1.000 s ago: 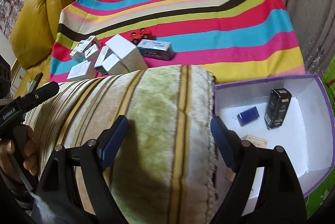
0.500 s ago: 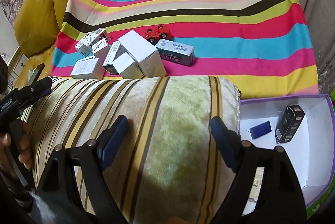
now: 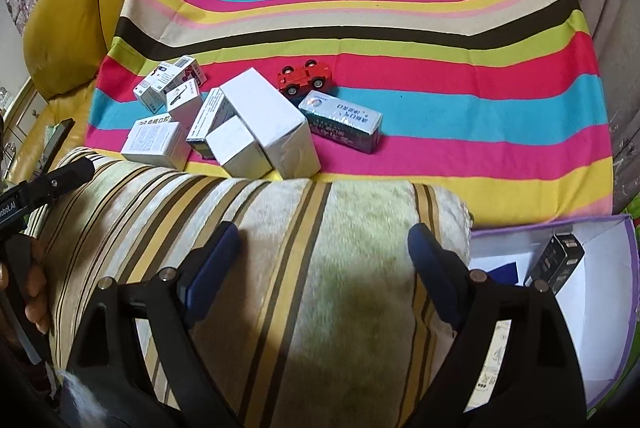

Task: Organize rigid objects
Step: 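Move both tools back from the storage box to the pile of boxes, then grasp a flat white box with the left tool while the right tool grasps a tall white box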

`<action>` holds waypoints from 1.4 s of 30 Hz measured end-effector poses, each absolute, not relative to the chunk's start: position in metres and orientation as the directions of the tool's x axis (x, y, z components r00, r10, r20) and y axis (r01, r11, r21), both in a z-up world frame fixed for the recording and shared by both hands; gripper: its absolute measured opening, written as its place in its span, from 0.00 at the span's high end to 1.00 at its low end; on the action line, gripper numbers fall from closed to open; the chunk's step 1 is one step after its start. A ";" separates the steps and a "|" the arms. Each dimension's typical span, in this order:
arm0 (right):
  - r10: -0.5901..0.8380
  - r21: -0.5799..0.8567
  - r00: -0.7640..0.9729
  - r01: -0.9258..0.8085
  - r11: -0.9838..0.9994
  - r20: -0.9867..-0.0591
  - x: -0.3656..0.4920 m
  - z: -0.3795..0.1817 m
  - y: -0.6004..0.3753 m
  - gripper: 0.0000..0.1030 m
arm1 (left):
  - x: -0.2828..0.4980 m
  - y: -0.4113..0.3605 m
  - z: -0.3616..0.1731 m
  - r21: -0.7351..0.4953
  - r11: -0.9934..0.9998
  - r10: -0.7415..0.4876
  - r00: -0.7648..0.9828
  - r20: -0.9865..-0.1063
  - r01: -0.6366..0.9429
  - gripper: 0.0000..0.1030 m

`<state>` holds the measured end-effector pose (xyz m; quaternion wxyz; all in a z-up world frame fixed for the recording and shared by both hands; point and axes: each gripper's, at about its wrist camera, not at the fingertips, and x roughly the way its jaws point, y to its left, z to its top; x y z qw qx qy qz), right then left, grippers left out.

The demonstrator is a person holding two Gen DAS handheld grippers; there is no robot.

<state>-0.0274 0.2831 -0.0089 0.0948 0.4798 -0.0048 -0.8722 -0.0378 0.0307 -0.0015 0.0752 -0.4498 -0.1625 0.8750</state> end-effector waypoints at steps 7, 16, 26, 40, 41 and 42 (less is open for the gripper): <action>-0.161 0.079 -0.518 0.177 -0.981 -0.840 -0.039 -0.012 0.275 0.14 | -0.062 0.047 -0.011 -0.253 -0.967 0.208 -0.532 -0.821 0.013 0.11; -0.173 0.090 -0.514 0.183 -0.979 -0.840 -0.048 -0.014 0.273 0.14 | -0.091 0.061 -0.026 -0.156 -0.987 0.125 -0.462 -0.878 0.028 0.09; -0.200 0.096 -0.507 0.224 -0.970 -0.838 -0.065 -0.015 0.260 0.14 | -0.110 0.062 -0.041 -0.126 -0.991 0.093 -0.415 -0.905 0.053 0.09; -0.210 0.078 -0.513 0.267 -0.961 -0.832 -0.102 -0.015 0.236 0.14 | -0.110 0.061 -0.048 -0.106 -0.992 0.070 -0.416 -0.906 0.064 0.15; -0.210 0.076 -0.513 0.270 -0.960 -0.832 -0.105 -0.016 0.235 0.15 | -0.109 0.061 -0.048 -0.104 -0.993 0.068 -0.419 -0.906 0.063 0.15; -0.211 0.077 -0.513 0.270 -0.960 -0.832 -0.106 -0.016 0.235 0.15 | -0.107 0.060 -0.048 -0.104 -0.993 0.068 -0.421 -0.905 0.062 0.15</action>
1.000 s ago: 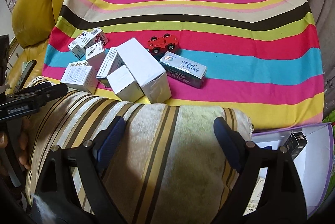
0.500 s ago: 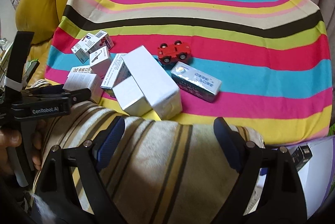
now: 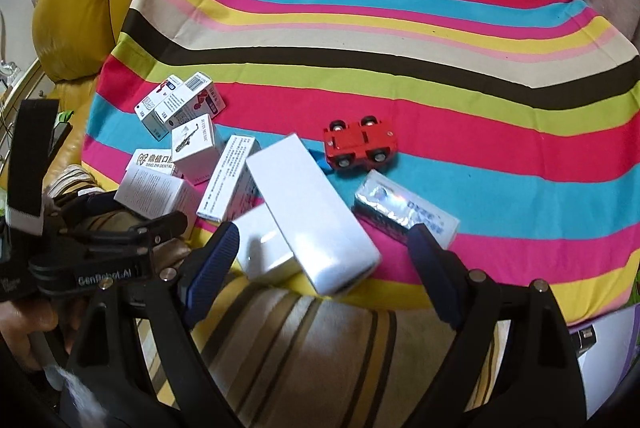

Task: Organize rigid objects
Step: 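Grasp a flat white box with the left tool while the right tool grasps a tall white box, then lift both held white boxes and carry them toward the storage box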

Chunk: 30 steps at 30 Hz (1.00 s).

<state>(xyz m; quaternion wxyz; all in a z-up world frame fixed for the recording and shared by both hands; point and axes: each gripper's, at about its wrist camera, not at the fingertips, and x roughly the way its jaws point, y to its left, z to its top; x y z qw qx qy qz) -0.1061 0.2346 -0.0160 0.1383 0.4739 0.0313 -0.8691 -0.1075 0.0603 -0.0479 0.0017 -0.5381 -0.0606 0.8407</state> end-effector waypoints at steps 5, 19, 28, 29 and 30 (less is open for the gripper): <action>-0.223 0.104 -0.503 0.254 -0.962 -0.835 -0.115 -0.019 0.238 0.32 | -0.104 0.058 -0.048 -0.107 -0.992 0.069 -0.432 -0.899 0.063 0.15; -0.263 0.123 -0.505 0.293 -0.948 -0.822 -0.110 -0.022 0.234 0.60 | -0.102 0.059 -0.044 -0.112 -0.991 0.068 -0.460 -0.885 0.068 0.16; -0.291 0.133 -0.559 0.306 -0.943 -0.777 -0.101 -0.011 0.236 0.63 | -0.095 0.054 -0.037 -0.131 -0.988 0.077 -0.492 -0.867 0.076 0.16; -0.293 0.136 -0.564 0.305 -0.943 -0.772 -0.100 -0.010 0.237 0.63 | -0.094 0.054 -0.035 -0.136 -0.988 0.080 -0.499 -0.863 0.077 0.16; -0.297 0.140 -0.571 0.302 -0.943 -0.765 -0.099 -0.009 0.238 0.63 | -0.092 0.053 -0.034 -0.140 -0.987 0.081 -0.506 -0.859 0.081 0.16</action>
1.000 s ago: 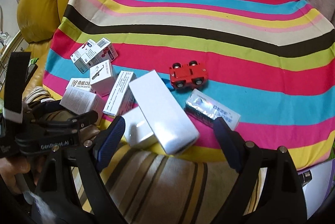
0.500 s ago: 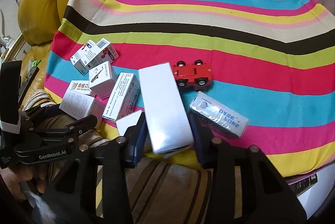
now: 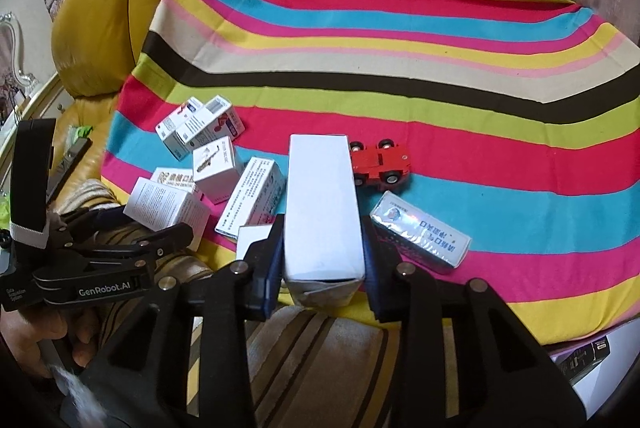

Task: Organize rigid objects
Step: 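Lift both held white boxes and carry them toward the storage box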

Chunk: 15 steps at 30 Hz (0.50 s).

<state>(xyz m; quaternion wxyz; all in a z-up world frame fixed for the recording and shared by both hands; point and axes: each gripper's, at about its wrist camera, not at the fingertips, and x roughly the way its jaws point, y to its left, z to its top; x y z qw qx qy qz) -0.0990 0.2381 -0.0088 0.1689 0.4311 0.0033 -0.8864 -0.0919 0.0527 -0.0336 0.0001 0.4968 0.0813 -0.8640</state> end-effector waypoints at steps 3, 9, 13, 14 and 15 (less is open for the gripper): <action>-0.308 0.153 -0.600 0.295 -0.943 -0.739 -0.094 -0.003 0.244 0.63 | -0.085 0.052 -0.027 -0.156 -0.984 0.087 -0.536 -0.839 0.084 0.16; -0.313 0.175 -0.632 0.273 -0.946 -0.709 -0.084 0.006 0.255 0.63 | -0.075 0.054 -0.015 -0.170 -0.982 0.093 -0.588 -0.804 0.077 0.16; -0.307 0.192 -0.640 0.244 -0.950 -0.704 -0.077 0.010 0.267 0.63 | -0.068 0.059 -0.005 -0.160 -0.985 0.088 -0.618 -0.781 0.063 0.16; -0.308 0.198 -0.643 0.238 -0.951 -0.701 -0.074 0.010 0.269 0.63 | -0.066 0.061 -0.002 -0.155 -0.986 0.084 -0.624 -0.777 0.061 0.16; -0.308 0.206 -0.647 0.231 -0.951 -0.697 -0.071 0.012 0.273 0.63 | -0.064 0.063 0.000 -0.150 -0.987 0.080 -0.631 -0.772 0.058 0.16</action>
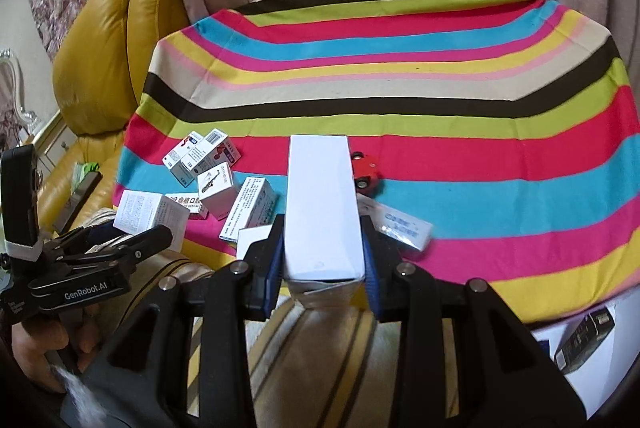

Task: Organize rigid objects
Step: 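Lift both held white boxes and carry them toward the storage box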

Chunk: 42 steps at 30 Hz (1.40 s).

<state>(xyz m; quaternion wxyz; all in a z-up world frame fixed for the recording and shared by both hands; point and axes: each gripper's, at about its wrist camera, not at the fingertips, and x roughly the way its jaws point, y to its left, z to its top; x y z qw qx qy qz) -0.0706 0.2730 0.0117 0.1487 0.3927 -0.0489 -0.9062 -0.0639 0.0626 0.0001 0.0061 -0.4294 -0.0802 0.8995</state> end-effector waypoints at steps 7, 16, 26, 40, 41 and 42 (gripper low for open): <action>-0.310 0.237 -0.670 0.202 -0.950 -0.675 -0.047 0.018 0.296 0.63 | -0.052 0.081 0.012 -0.108 -0.994 0.072 -0.661 -0.747 0.013 0.16; -0.300 0.265 -0.693 0.161 -0.951 -0.656 -0.020 0.025 0.325 0.63 | -0.037 0.112 0.023 -0.067 -0.996 0.086 -0.681 -0.727 -0.054 0.16; -0.242 0.284 -0.716 0.064 -0.957 -0.654 0.010 0.026 0.372 0.63 | -0.027 0.145 0.031 -0.047 -0.990 0.126 -0.685 -0.718 -0.132 0.16; -0.129 0.279 -0.712 -0.097 -0.955 -0.690 0.047 0.016 0.440 0.63 | -0.013 0.209 0.036 -0.029 -0.958 0.216 -0.654 -0.725 -0.284 0.16; -0.120 0.277 -0.710 -0.110 -0.955 -0.694 0.050 0.015 0.445 0.63 | -0.011 0.215 0.036 -0.029 -0.954 0.225 -0.649 -0.727 -0.298 0.16; -0.111 0.275 -0.708 -0.122 -0.954 -0.698 0.053 0.014 0.450 0.63 | -0.009 0.220 0.036 -0.027 -0.950 0.233 -0.645 -0.728 -0.312 0.16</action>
